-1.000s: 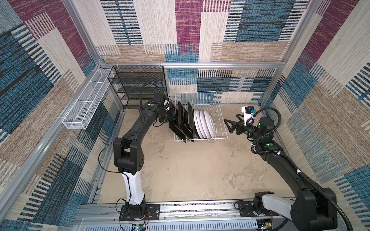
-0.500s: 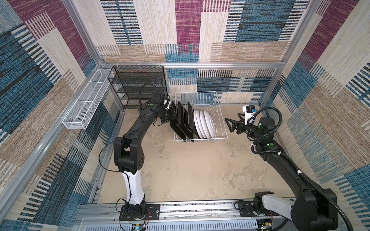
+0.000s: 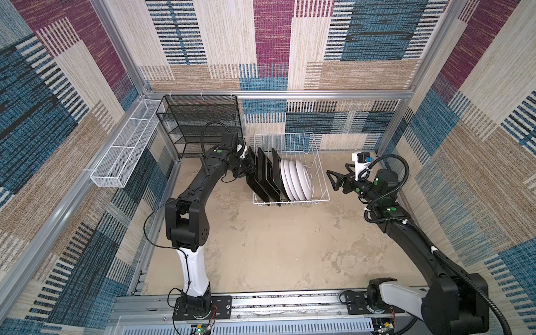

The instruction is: Unload the plates from the dish rack

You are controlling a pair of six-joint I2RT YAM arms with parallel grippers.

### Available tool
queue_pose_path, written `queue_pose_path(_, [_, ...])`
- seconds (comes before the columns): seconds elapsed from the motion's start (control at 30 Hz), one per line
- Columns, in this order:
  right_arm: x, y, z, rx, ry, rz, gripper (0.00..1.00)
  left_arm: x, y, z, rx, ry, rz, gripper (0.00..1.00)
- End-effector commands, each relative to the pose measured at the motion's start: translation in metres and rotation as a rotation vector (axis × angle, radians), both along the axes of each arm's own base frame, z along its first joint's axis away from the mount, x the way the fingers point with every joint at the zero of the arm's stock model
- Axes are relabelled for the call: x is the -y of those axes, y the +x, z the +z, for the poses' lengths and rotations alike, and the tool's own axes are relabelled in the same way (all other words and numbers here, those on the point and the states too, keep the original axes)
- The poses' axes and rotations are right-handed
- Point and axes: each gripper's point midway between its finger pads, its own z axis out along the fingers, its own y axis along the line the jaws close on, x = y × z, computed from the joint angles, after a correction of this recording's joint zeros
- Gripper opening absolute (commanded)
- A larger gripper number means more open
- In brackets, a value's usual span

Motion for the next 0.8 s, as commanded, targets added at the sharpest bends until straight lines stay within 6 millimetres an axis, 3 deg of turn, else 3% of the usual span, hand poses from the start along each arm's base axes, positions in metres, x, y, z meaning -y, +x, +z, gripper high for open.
queue_pose_path(0.0, [0.0, 0.003, 0.008, 0.021, 0.008, -0.005, 1.0, -0.007, -0.013, -0.005, -0.02, 0.073, -0.026, 0.0])
queue_pose_path(0.77, [-0.001, 0.0, 0.009, 0.025, 0.016, 0.002, 1.0, -0.016, -0.023, 0.066, 0.121, 0.086, -0.018, 0.0])
